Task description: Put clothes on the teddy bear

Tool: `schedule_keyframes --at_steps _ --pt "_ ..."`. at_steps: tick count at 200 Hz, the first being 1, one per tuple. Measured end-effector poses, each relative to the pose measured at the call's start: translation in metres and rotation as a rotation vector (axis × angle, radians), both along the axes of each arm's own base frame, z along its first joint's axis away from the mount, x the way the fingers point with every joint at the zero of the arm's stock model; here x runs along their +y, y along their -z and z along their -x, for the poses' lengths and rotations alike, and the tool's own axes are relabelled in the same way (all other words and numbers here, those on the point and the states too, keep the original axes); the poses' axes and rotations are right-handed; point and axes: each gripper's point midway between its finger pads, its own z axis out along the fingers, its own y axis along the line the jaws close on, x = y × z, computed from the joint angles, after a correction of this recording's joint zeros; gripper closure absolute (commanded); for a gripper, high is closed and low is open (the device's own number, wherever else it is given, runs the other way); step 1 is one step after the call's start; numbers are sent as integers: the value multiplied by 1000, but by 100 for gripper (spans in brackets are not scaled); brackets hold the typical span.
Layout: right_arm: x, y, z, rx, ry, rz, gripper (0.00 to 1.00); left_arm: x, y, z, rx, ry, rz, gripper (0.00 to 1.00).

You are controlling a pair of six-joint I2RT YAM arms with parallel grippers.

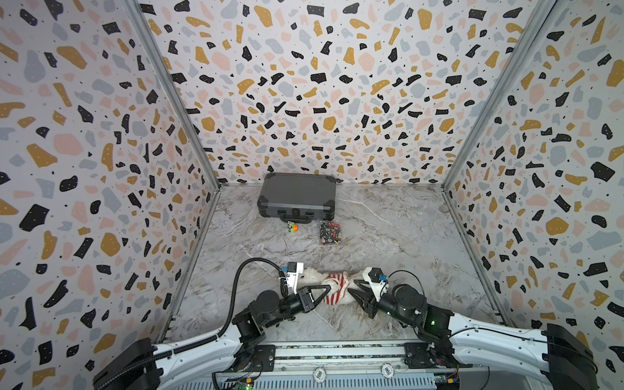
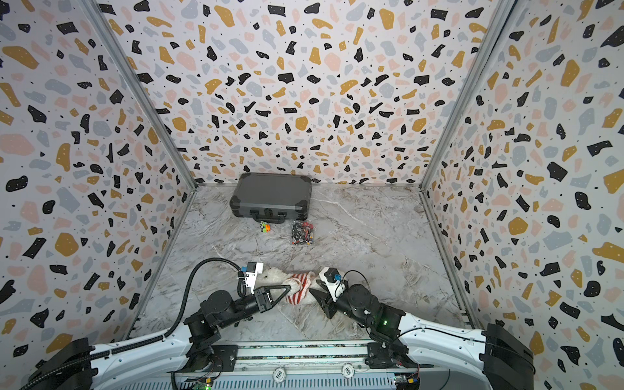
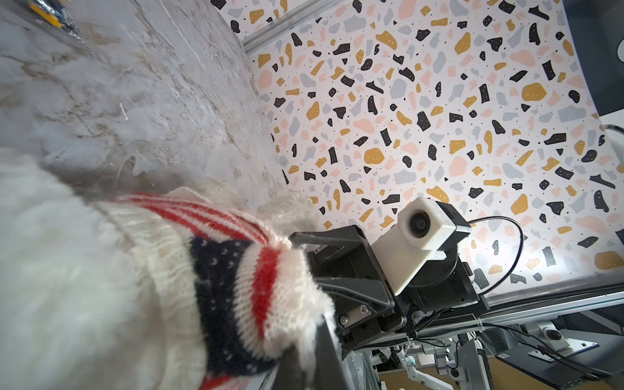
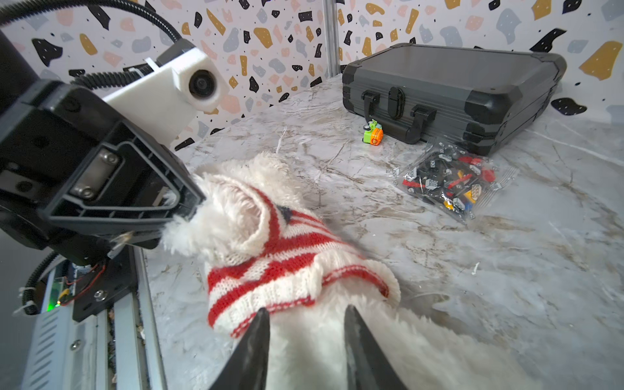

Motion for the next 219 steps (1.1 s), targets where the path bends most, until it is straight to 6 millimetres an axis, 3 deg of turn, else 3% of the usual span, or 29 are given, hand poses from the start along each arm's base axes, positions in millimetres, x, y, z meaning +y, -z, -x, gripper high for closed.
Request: schedule_keyframes --at_steps 68,152,219 --pt "21 18 6 190 -43 7 64 -2 7 0 19 -5 -16 100" --pt "41 30 9 254 -97 33 59 -3 9 -3 24 -21 -24 100" --pt "35 38 -4 243 -29 65 94 -3 6 -4 19 -29 -17 100"
